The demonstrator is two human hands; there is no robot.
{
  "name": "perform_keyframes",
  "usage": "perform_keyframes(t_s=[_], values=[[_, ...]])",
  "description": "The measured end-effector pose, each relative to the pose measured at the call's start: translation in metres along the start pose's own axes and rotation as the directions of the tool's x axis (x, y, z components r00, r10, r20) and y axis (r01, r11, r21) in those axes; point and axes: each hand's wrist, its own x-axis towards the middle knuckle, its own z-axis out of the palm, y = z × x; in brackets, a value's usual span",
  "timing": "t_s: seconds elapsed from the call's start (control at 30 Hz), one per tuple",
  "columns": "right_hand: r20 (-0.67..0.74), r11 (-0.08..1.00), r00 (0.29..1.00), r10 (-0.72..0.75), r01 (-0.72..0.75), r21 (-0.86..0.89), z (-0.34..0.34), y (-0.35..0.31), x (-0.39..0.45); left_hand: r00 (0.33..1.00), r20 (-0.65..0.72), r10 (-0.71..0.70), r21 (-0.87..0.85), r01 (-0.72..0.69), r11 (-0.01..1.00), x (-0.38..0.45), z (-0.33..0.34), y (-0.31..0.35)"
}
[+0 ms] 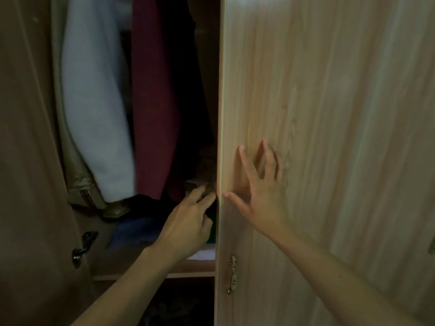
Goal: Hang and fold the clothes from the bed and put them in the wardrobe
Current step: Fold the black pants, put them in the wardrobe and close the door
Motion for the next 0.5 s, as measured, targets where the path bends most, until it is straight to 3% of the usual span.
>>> perform_keyframes(t_s=[0.5], values=[[0.011, 0.989, 0.996, 0.093, -0.092, -0.117, 0.032, -0.011, 0.023, 0.996, 0.055, 0.075, -0.092, -0.070, 0.993, 0.035, 0.008, -0.040]])
